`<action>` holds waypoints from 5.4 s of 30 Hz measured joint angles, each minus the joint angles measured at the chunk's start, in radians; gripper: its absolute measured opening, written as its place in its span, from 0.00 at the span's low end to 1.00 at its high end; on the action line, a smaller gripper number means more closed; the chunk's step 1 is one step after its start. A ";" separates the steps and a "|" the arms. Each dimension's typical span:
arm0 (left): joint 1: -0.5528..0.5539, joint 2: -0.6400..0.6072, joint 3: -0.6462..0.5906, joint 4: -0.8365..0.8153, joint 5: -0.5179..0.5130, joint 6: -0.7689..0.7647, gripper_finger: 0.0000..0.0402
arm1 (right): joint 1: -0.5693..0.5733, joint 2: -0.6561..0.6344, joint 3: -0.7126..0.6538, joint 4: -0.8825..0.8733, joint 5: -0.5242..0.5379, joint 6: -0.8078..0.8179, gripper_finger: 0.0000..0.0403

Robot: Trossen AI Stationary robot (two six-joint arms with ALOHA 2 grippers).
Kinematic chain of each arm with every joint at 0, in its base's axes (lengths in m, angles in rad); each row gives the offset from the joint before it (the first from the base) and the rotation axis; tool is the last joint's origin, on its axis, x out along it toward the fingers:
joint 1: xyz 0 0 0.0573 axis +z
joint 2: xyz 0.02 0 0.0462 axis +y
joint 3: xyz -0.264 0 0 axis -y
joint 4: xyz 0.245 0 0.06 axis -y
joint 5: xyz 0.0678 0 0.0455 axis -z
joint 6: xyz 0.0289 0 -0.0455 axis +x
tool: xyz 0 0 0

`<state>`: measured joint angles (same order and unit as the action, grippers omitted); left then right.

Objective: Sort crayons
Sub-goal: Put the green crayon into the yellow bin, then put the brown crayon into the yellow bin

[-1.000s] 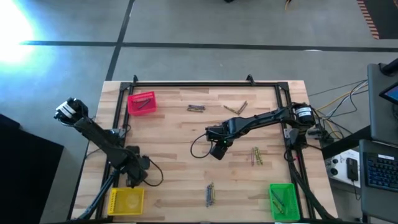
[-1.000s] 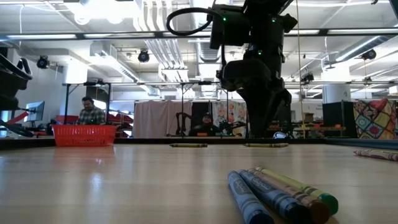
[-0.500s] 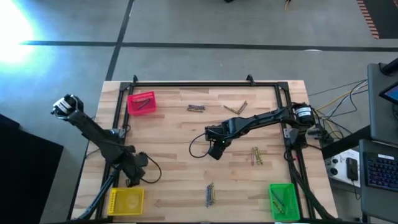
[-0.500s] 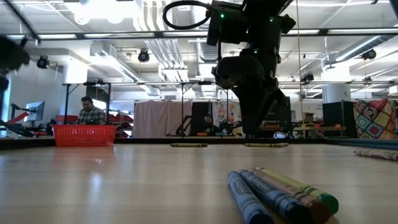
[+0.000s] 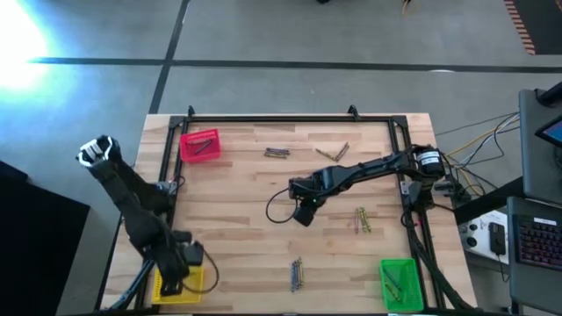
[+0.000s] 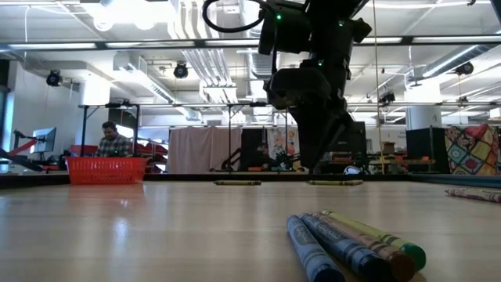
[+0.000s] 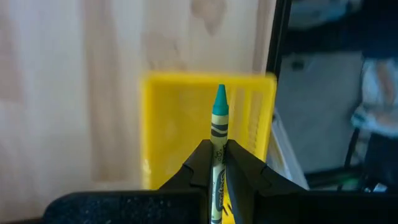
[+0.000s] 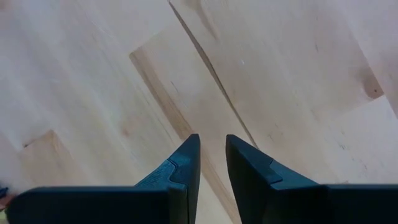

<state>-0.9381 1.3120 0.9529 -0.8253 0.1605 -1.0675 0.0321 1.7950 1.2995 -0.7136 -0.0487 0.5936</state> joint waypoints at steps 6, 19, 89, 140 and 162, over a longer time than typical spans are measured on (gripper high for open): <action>-0.036 0.118 -0.003 0.034 0.040 -0.144 0.02 | 0.023 0.000 0.000 0.000 0.006 0.022 0.18; -0.036 0.159 -0.006 0.033 0.040 -0.301 0.23 | 0.048 -0.075 0.000 -0.037 0.007 0.002 0.30; 1.333 0.077 0.041 0.233 -0.331 0.941 0.29 | -0.566 0.022 -0.020 0.008 0.174 0.262 0.30; 1.393 0.156 0.039 0.232 -0.273 0.936 0.29 | -0.646 -0.066 -0.260 -0.033 0.095 0.233 0.10; 1.390 0.155 0.039 0.241 -0.245 0.846 0.29 | -0.661 -0.287 -0.400 -0.094 0.258 0.298 0.09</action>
<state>0.4522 1.4673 0.9920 -0.5846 -0.0845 -0.2211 -0.6289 1.5079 0.8994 -0.8072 0.2089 0.8913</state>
